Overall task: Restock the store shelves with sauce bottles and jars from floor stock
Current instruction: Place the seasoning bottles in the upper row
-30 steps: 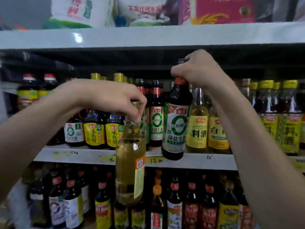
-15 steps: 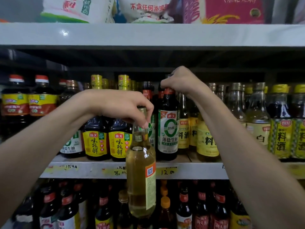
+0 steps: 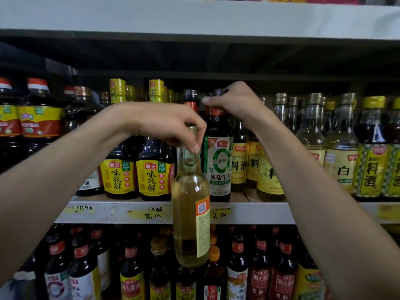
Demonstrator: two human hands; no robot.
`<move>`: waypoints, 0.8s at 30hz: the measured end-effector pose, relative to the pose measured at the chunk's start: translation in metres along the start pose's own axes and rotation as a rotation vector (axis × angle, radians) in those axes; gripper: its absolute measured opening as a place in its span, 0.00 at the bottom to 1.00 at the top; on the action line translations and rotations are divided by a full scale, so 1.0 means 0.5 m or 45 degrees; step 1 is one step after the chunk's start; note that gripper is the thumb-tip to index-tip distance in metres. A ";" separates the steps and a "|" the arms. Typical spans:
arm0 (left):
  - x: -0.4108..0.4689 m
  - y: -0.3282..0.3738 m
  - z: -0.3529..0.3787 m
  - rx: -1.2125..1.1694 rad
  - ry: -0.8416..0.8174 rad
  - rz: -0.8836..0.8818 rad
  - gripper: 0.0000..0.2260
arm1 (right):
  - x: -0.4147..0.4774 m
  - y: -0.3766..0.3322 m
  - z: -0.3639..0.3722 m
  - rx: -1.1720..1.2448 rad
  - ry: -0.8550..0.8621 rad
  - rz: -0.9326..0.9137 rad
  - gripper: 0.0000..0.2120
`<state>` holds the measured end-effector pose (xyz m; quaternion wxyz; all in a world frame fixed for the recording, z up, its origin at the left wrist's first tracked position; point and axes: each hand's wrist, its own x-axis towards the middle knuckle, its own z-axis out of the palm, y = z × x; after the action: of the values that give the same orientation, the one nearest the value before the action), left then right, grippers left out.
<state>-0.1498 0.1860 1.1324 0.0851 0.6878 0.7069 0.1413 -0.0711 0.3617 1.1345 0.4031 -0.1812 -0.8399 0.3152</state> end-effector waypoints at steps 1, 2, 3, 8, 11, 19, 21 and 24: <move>0.002 0.001 0.000 -0.021 0.009 0.001 0.08 | -0.014 0.002 -0.002 0.006 0.051 -0.021 0.19; 0.004 0.000 -0.001 -0.027 0.019 0.006 0.08 | -0.037 0.008 -0.004 0.006 0.121 -0.042 0.22; 0.006 -0.002 0.001 -0.025 0.027 0.013 0.08 | -0.068 0.021 -0.005 -0.002 0.199 -0.064 0.24; 0.035 0.015 0.022 -0.020 0.020 0.094 0.06 | -0.283 0.156 0.002 0.255 -0.155 -0.163 0.26; 0.065 0.058 0.027 -0.026 -0.003 0.196 0.05 | -0.340 0.231 -0.012 0.632 -0.632 -0.114 0.37; 0.136 0.173 0.045 -0.006 0.081 0.342 0.12 | -0.391 0.303 -0.099 0.885 -0.440 0.008 0.33; 0.155 0.190 0.069 -0.062 0.184 0.285 0.18 | -0.406 0.297 -0.111 0.611 -0.199 -0.014 0.33; 0.202 0.223 0.131 -0.202 0.406 0.105 0.25 | -0.418 0.306 -0.124 0.385 0.049 0.030 0.36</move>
<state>-0.0276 0.2938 1.1130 0.0202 0.6763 0.6692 0.3072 0.1129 0.3813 0.9432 0.4381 -0.1344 -0.7727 0.4393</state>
